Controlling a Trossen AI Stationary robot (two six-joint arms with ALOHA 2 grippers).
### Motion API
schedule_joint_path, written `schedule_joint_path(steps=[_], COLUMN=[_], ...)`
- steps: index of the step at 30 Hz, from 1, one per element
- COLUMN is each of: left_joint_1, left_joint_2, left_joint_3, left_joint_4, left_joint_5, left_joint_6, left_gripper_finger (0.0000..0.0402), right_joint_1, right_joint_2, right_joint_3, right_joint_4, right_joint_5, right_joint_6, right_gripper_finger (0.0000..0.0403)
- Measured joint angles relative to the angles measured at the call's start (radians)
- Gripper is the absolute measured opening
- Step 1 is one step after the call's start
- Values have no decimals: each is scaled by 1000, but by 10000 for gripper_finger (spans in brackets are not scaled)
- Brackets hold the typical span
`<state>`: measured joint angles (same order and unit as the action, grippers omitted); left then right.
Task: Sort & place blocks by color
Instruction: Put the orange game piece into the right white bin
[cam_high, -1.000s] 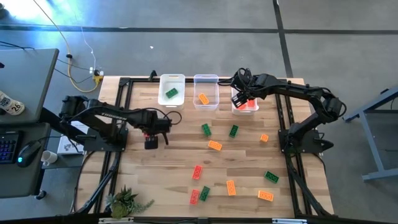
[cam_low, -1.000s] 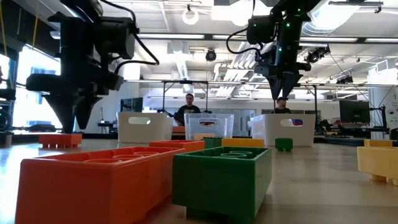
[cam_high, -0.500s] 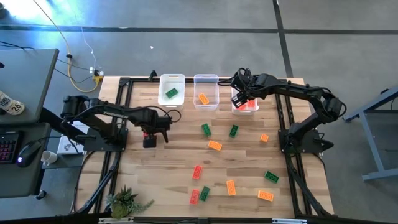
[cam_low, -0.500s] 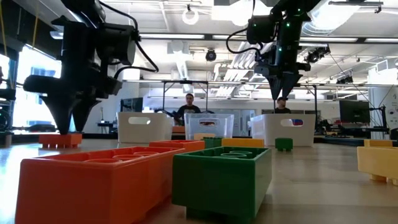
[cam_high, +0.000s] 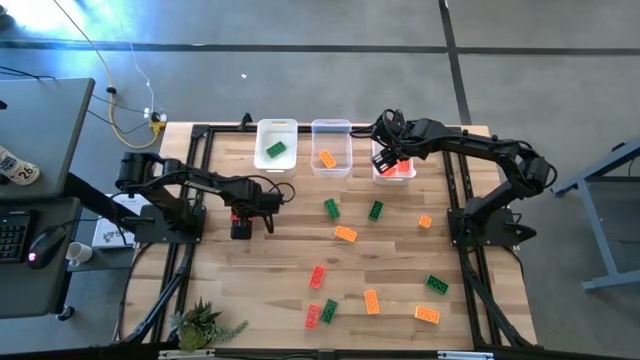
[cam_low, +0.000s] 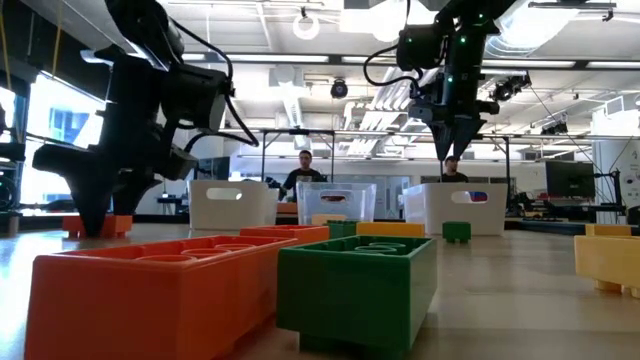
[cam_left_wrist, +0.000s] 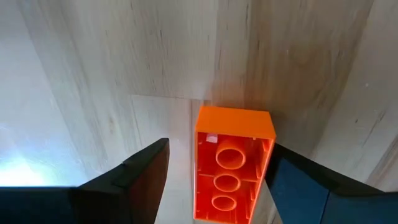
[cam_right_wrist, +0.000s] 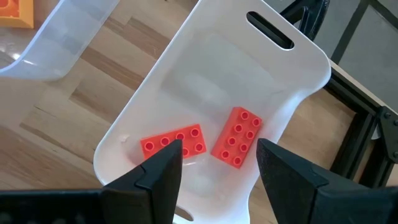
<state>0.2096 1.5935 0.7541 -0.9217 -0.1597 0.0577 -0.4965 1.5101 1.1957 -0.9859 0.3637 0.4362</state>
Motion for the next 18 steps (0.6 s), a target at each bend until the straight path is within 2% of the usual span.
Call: schedule_joint_path(steps=[4,9,12,18], left_joint_1=[0,0,0,0], left_joint_2=[-6,-10,-12,-7], left_joint_3=[-1,-3,-2,19], left_joint_4=[2,5,2,-9], left_joint_5=[7,29,33,39], left_joint_6=[0,25,28,35], left_gripper_finger=[214,147,110,108], right_joint_1=[0,0,0,0], right_joint_2=[0,0,0,0], right_joint_3=[0,0,0,0], right_joint_4=[0,3,4,3], right_joint_5=[0,-10,-66,-137], right_joint_6=[0,0,0,0], right_gripper_finger=[195,195,195,195])
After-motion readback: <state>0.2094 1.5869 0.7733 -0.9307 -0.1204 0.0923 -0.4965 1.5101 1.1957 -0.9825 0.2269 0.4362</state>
